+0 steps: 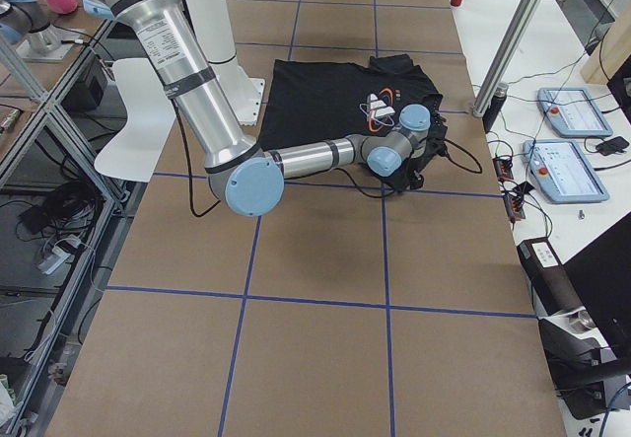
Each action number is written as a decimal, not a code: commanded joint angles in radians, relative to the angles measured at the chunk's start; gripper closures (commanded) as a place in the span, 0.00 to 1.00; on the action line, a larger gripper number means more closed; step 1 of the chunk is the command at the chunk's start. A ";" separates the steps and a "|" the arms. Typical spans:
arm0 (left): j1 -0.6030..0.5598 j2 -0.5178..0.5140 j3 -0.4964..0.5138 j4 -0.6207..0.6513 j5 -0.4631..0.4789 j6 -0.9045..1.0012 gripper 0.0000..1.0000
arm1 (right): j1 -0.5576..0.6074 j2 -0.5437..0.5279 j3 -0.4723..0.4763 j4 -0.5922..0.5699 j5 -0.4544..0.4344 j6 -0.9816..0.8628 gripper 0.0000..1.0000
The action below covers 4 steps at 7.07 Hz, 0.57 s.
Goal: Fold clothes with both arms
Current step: 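Lower the right gripper onto the sleeve nearest it and grasp it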
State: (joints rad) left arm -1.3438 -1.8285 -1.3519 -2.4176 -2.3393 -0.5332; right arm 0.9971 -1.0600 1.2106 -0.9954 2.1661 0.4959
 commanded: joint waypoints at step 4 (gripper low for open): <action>0.000 0.000 0.000 0.000 -0.002 -0.004 0.00 | -0.017 0.015 -0.042 -0.002 0.001 0.000 0.31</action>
State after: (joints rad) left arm -1.3438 -1.8285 -1.3511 -2.4176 -2.3403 -0.5361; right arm 0.9826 -1.0479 1.1799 -0.9969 2.1663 0.4955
